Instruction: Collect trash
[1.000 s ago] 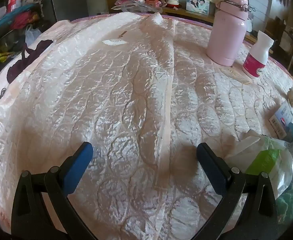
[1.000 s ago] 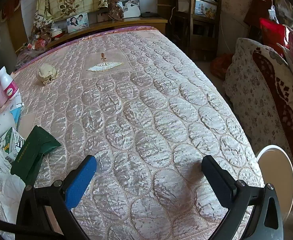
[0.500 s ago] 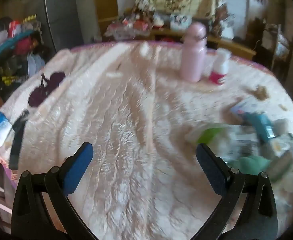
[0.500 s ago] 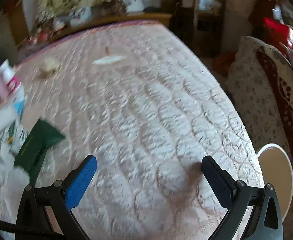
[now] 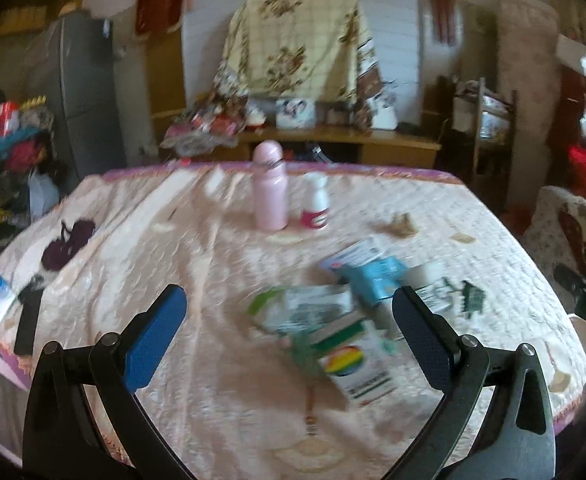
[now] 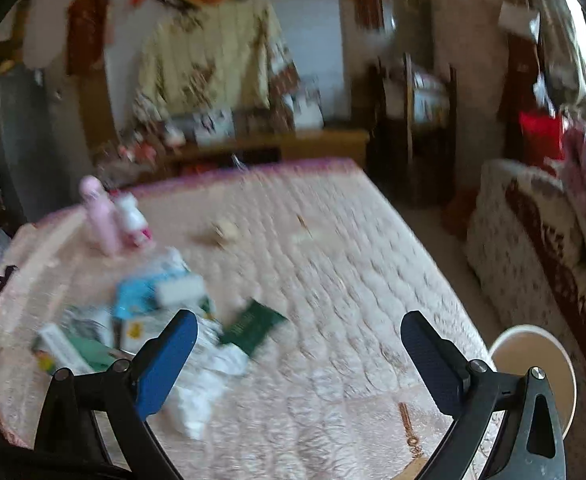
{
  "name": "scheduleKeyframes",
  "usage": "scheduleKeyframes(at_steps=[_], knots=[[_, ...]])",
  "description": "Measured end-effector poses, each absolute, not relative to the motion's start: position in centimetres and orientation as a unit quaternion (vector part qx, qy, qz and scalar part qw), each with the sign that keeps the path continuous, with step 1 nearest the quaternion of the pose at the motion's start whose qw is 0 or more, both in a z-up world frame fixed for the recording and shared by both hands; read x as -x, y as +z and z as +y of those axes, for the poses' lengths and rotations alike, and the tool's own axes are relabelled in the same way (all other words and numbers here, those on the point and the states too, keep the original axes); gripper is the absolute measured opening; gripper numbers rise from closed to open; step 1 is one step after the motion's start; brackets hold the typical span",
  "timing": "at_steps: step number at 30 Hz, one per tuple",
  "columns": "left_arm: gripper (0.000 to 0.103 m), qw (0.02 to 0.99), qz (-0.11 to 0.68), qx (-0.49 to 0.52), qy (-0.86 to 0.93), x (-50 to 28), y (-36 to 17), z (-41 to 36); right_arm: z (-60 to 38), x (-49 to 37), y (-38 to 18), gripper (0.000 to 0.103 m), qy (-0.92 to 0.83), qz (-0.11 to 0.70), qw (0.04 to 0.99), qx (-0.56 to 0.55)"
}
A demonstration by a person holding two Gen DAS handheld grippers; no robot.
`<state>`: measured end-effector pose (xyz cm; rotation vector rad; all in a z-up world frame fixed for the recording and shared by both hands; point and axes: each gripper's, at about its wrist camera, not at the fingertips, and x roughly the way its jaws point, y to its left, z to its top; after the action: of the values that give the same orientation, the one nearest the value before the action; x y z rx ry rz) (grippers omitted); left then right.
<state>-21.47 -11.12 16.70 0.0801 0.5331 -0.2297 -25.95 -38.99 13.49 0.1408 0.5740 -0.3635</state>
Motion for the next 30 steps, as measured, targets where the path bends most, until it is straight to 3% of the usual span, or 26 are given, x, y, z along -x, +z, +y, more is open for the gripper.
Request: scheduleKeyframes(at_steps=[13, 30], knots=[[0.102, 0.971, 0.193, -0.014, -0.142, 25.3, 19.8, -12.6, -33.5, 30.8, 20.4, 0.101, -0.151, 0.169, 0.974, -0.021], [0.102, 0.973, 0.178, -0.001, -0.144, 25.7, 20.8, -12.8, -33.0, 31.7, 22.4, 0.101, -0.152, 0.144, 0.978, -0.017]])
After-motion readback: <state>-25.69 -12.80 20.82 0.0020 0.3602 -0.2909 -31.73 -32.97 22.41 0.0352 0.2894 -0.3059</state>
